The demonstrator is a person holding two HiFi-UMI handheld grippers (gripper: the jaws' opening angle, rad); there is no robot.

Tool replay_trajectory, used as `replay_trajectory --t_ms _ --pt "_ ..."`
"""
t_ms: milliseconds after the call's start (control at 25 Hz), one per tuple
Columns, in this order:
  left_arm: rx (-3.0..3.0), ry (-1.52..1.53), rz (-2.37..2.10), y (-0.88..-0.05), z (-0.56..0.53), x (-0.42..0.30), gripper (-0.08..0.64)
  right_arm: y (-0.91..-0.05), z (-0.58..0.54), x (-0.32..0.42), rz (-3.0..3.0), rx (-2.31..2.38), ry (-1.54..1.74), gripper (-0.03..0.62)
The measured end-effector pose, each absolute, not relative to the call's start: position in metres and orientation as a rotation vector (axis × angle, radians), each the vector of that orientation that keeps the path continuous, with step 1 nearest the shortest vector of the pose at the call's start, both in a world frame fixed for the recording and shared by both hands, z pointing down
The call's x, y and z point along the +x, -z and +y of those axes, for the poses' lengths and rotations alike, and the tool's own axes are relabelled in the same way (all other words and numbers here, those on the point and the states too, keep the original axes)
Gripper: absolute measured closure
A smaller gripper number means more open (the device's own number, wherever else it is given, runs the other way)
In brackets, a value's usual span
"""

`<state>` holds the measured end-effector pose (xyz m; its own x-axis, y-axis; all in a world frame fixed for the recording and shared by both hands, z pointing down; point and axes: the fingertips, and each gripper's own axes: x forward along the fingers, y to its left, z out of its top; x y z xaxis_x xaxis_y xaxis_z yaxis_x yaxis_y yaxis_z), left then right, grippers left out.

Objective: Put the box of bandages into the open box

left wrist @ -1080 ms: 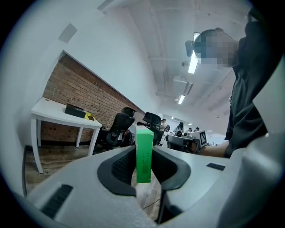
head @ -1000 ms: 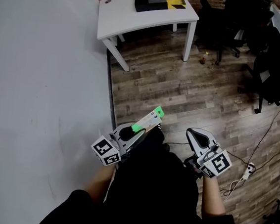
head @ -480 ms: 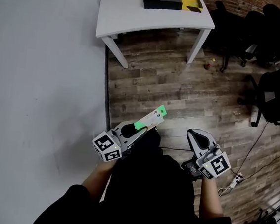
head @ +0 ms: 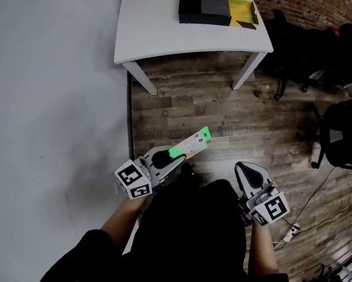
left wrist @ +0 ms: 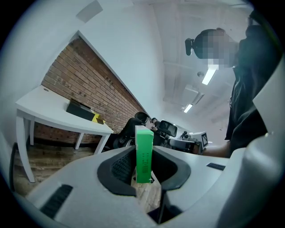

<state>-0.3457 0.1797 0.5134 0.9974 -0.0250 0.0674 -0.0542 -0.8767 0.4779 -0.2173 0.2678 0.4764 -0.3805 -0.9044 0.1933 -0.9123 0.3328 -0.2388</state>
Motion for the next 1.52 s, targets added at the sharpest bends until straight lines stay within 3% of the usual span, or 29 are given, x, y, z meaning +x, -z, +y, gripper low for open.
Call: replay_trajectory --t_ms 480,1120,1520 --pt "2.643 -0.092 -0.099 -0.513 0.119 -0.270 0.468 -0.476 0.196 -0.135 -2.591 1.704 -0.487 0.586" --pt "2.693 -0.117 -0.269 -0.470 0.030 -0.113 0.468 -0.456 0.098 0.038 -2.732 1.582 -0.472 0.586" --pt "2.718 -0.141 -0.261 -0.461 -0.002 -0.062 0.468 -0.455 0.073 0.090 -2.757 1.603 -0.468 0.586"
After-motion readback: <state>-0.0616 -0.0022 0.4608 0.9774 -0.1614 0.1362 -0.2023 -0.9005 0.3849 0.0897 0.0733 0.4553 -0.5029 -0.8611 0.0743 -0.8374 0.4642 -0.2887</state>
